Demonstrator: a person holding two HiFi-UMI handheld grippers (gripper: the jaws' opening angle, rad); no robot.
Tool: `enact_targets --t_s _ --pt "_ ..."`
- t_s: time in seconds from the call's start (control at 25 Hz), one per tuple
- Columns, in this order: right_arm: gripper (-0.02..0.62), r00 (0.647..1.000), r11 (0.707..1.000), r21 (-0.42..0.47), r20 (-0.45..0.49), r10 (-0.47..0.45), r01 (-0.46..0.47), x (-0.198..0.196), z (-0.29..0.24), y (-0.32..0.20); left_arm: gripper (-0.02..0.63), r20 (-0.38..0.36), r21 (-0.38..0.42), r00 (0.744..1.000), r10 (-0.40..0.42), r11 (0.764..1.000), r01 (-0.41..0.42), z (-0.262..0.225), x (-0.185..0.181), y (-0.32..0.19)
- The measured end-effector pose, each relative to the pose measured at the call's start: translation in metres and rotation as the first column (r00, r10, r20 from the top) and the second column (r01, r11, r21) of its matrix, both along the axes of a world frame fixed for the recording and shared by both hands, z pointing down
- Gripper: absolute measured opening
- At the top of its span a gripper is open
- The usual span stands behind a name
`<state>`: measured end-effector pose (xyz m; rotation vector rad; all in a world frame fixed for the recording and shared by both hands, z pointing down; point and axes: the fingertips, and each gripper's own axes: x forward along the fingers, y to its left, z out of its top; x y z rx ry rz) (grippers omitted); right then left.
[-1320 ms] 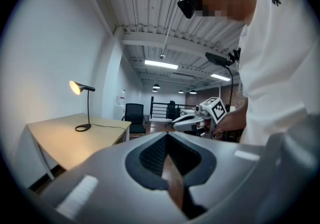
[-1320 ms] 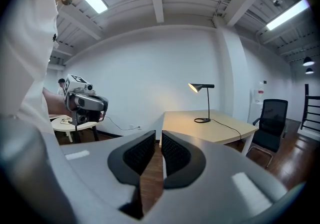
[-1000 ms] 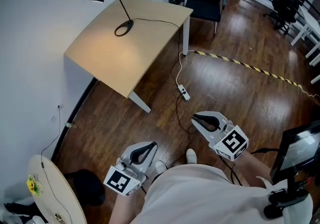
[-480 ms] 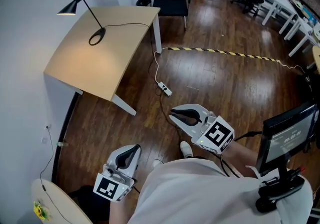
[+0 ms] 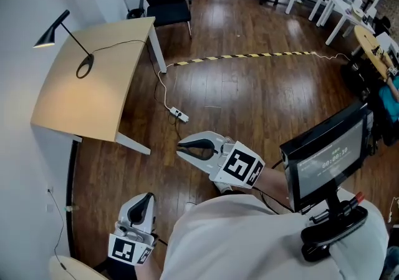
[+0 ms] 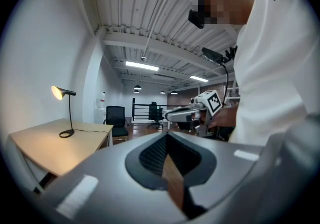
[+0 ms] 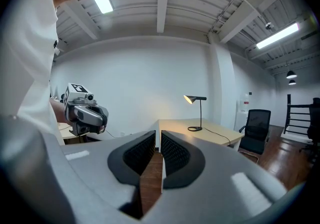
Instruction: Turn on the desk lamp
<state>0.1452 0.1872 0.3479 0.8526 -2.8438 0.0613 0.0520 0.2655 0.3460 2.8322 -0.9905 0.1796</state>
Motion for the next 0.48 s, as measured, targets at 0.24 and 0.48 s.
enact_targets --t_s 0.24,0.48 --pt "0.031 1.000 1.000 0.002 -0.010 0.012 -0.012 0.0002 -0.0004 -0.0038 0.017 -0.003 -0.008 1.000 0.011 1.000 -0.011 0.0015 0.0002 -0.0038" --pt "0.031 0.999 1.000 -0.003 -0.024 0.025 -0.025 0.0040 0.0040 -0.0047 0.017 -0.010 -0.008 0.999 0.032 0.999 -0.032 0.0037 0.0062 -0.0073"
